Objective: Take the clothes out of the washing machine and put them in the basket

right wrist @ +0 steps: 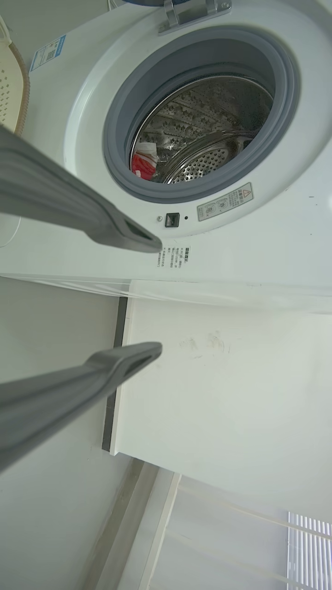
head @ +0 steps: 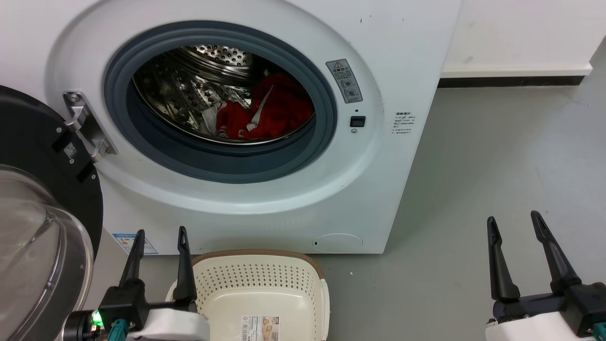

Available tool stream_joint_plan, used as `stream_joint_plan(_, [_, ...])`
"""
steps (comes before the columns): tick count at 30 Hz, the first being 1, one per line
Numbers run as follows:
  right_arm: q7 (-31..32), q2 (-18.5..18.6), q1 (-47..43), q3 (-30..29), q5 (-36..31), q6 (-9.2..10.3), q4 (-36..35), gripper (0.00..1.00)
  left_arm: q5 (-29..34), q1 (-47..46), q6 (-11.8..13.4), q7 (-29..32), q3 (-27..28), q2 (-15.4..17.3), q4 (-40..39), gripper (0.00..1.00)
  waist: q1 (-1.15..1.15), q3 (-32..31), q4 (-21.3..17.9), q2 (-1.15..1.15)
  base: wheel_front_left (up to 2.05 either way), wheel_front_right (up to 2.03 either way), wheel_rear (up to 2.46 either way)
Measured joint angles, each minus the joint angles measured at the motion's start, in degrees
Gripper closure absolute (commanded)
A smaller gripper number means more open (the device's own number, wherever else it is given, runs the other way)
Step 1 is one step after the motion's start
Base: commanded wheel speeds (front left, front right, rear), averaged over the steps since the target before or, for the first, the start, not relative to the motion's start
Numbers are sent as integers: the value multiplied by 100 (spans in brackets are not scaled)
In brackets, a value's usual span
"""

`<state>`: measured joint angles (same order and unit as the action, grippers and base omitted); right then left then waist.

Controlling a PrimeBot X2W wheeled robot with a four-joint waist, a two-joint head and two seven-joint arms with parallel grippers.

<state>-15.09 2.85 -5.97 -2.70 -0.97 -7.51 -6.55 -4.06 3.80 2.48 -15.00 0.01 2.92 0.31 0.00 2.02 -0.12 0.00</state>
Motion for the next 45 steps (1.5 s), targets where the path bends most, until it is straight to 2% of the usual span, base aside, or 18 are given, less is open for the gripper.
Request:
stream_joint_plan(8, [-1,2,294,113,0,0,-130,0,30,-1029,-477,-8,199,19,711,0,0,461,-176,0,0,0,0])
stream_joint_plan(13, [-1,3,686,171,96,0,-222,0,85,-2089,-716,-7,320,278,1224,0,1,974,-371,0,0,0,0])
stream_joint_plan(20, [0,8,1180,171,327,0,-347,0,196,-3810,-895,-7,385,984,2135,0,1,1853,-741,0,0,0,0])
stream_joint_plan(32, [0,9,1749,256,802,0,-573,0,238,-6568,-968,135,77,1976,4263,0,1,3119,-1452,0,0,0,0])
stream_joint_plan(34, [0,8,1802,307,860,0,-597,0,230,-6975,-976,350,12,2084,4552,0,1,3291,-1554,0,0,0,0])
stream_joint_plan(38, [0,8,1844,365,961,0,-651,0,180,-7662,-988,1199,-323,2292,5126,0,1,3581,-1747,0,0,0,0])
stream_joint_plan(41, [0,9,1885,364,1028,0,-691,0,109,-8245,-988,1836,-801,2447,5294,0,1,3793,-1846,0,0,0,0])
stream_joint_plan(45, [-1,8,1924,397,1146,0,-723,0,-309,-8797,-988,2885,-1369,2681,5581,0,1,4060,-1946,0,0,0,0])
